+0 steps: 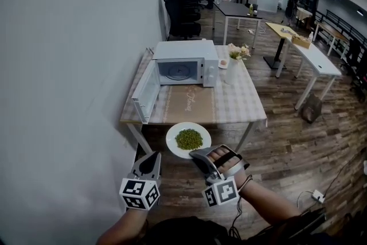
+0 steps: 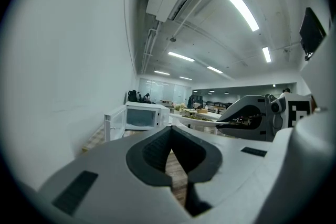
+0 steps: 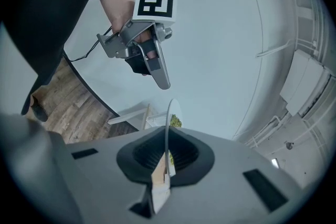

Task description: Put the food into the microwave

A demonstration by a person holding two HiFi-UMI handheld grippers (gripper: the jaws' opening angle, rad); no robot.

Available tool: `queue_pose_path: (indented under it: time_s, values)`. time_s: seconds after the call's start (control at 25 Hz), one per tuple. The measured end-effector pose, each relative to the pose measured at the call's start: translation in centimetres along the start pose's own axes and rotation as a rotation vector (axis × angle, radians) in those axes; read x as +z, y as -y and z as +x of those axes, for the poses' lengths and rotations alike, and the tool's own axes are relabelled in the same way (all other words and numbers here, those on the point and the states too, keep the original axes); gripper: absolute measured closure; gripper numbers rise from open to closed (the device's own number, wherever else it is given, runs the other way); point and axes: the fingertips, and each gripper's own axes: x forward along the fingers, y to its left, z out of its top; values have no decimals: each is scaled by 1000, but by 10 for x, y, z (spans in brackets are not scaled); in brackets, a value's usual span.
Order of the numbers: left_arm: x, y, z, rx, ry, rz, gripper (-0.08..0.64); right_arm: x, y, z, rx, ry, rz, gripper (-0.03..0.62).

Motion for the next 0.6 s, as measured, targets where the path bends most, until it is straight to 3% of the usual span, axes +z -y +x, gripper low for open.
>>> queue_pose_path:
  time_s: [0.6]
  values:
    - [2,0,38,0,-32,11,552,-25,17,20,-9,30,-1,574]
